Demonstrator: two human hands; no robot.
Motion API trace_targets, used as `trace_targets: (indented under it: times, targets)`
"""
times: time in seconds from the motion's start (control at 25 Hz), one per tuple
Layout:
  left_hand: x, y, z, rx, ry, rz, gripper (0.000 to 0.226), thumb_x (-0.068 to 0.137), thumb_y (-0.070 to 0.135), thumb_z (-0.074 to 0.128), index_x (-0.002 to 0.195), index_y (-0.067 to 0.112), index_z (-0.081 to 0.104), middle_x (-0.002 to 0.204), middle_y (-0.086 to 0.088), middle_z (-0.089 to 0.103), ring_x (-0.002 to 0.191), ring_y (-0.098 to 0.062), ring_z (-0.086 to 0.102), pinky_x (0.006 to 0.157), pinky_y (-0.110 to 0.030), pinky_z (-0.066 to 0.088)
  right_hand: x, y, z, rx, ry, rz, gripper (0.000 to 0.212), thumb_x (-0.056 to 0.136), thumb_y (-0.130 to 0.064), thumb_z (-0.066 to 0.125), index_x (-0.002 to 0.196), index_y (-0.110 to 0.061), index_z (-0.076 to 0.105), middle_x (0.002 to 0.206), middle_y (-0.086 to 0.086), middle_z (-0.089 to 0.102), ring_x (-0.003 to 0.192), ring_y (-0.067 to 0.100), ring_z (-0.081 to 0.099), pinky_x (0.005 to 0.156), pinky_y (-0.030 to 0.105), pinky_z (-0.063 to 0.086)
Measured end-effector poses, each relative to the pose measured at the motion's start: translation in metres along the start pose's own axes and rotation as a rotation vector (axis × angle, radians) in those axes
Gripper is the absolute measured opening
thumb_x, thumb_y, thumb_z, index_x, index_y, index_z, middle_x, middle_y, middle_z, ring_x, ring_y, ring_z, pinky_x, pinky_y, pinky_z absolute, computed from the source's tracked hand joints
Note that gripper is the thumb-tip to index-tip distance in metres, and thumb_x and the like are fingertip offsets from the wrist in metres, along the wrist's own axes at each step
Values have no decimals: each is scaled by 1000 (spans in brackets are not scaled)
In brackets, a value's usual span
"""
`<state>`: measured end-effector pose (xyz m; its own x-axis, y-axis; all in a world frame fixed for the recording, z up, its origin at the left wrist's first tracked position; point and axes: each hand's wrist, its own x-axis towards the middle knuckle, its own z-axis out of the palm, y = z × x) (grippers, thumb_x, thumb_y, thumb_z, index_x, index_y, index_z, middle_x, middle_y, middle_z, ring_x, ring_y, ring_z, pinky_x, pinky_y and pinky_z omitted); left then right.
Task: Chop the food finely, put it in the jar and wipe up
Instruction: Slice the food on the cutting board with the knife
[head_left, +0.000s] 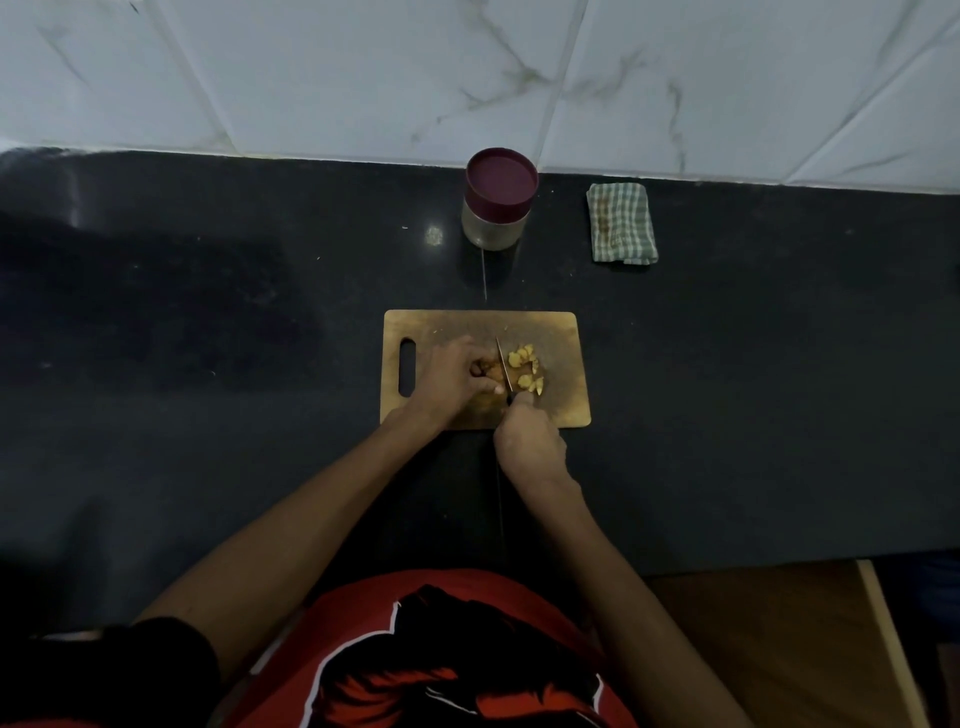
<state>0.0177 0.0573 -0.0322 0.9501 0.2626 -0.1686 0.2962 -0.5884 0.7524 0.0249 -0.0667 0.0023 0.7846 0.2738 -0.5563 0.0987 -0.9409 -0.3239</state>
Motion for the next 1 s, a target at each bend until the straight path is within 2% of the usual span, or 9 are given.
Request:
trace_targets:
  times: [0.28,0.4,0.56,0.68,0.8,1.0]
  targets:
    - [1,0,1,7,-14,-20,30,73,13,77,102,12,70,102,-5,62,88,-17,58,86,-38,50,14,-7,-4,-3,15,-45,27,103,-15,36,127,-6,45,121,17,60,110,33,59,81,41,45]
    - [0,1,2,16,0,-30,35,72,14,78,106,12,69,102,-5,62,87,-16,57,86,-34,48,9,0,-1,-15,16,-47,27,102,-12,36,127,-7,44,120,17,60,110,33,59,81,41,44]
    - [1,2,2,10,-1,-57,46,69,14,79,113,9,67,105,-8,62,88,-19,59,86,-35,49,-5,16,10,-29,10,-47,19,104,-16,35,118,-7,44,118,17,60,109,35,59,77,40,40]
    - [0,3,0,14,-6,-46,44,70,13,78,113,7,67,105,-6,62,86,-15,56,82,-27,47,-6,17,10,-24,9,-46,17,103,-15,36,115,-7,44,117,18,60,108,35,59,76,40,39]
    - [0,4,-1,46,-11,-8,39,73,13,76,111,8,67,103,-4,61,85,-10,52,78,-19,40,3,7,2,-35,-11,-44,23,101,-11,38,123,-7,44,119,17,60,109,34,59,78,40,41]
    - [-1,1,3,63,17,8,27,74,14,76,101,12,72,98,-5,63,85,-14,55,82,-32,48,18,-1,-4,16,-10,-99,24,102,-13,37,122,-5,48,119,19,61,110,36,59,88,45,48]
